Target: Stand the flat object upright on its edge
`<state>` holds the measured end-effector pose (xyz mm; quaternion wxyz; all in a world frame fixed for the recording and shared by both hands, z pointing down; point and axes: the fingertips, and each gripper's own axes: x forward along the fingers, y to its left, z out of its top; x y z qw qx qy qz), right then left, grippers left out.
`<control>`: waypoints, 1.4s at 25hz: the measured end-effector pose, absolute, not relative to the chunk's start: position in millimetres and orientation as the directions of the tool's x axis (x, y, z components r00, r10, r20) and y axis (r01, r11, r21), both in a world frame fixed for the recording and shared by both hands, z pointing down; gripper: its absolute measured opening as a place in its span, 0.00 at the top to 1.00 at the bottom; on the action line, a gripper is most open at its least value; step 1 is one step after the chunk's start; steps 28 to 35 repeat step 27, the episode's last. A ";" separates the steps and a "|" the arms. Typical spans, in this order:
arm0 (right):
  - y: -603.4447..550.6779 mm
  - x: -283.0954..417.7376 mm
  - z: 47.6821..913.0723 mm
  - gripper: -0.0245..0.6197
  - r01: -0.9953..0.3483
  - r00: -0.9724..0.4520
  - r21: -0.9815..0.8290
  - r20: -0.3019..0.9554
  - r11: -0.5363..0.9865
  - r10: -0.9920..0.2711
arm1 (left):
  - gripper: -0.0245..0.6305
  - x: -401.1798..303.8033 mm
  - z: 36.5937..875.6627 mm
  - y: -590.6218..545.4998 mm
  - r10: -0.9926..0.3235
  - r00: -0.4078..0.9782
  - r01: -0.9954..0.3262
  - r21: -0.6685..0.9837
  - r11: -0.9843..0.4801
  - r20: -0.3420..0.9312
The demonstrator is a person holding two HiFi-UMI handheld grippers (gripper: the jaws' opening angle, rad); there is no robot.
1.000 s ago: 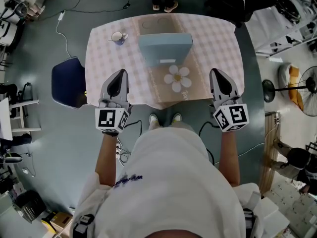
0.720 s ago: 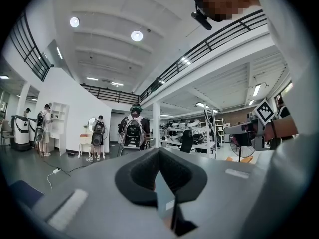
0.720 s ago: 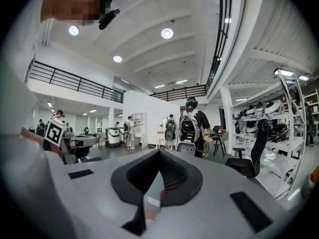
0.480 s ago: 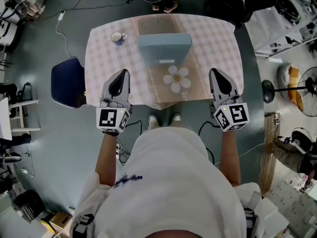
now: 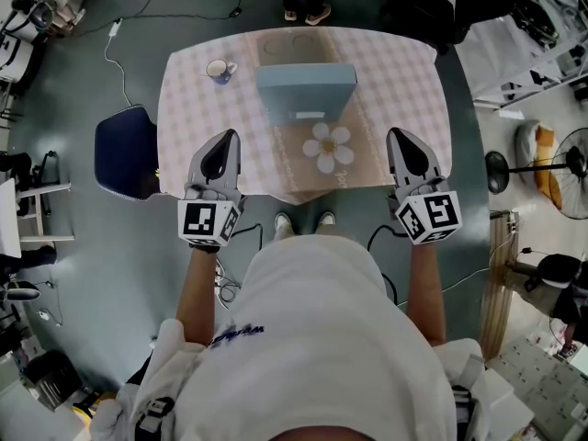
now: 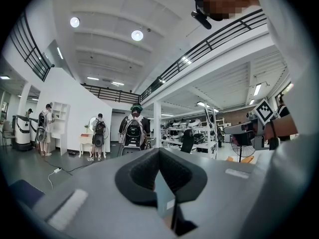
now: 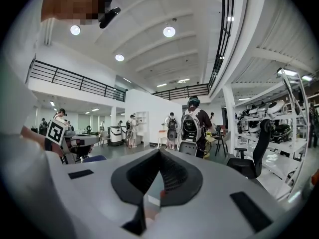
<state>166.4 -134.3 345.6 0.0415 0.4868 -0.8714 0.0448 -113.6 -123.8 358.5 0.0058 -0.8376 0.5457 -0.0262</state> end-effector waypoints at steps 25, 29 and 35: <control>-140.6 168.3 361.9 0.95 -0.783 -0.581 0.052 0.298 0.620 -0.758 | 0.96 -102.1 382.5 -109.1 -0.909 0.410 -0.909 -0.050 -0.414 0.074; -141.5 166.3 365.7 0.95 -0.753 -0.596 0.070 0.349 0.655 -0.723 | 0.96 -99.5 386.2 -102.8 -0.905 0.415 -0.906 -0.055 -0.421 0.088; -141.5 166.3 365.7 0.95 -0.753 -0.596 0.070 0.349 0.655 -0.723 | 0.96 -99.5 386.2 -102.8 -0.905 0.415 -0.906 -0.055 -0.421 0.088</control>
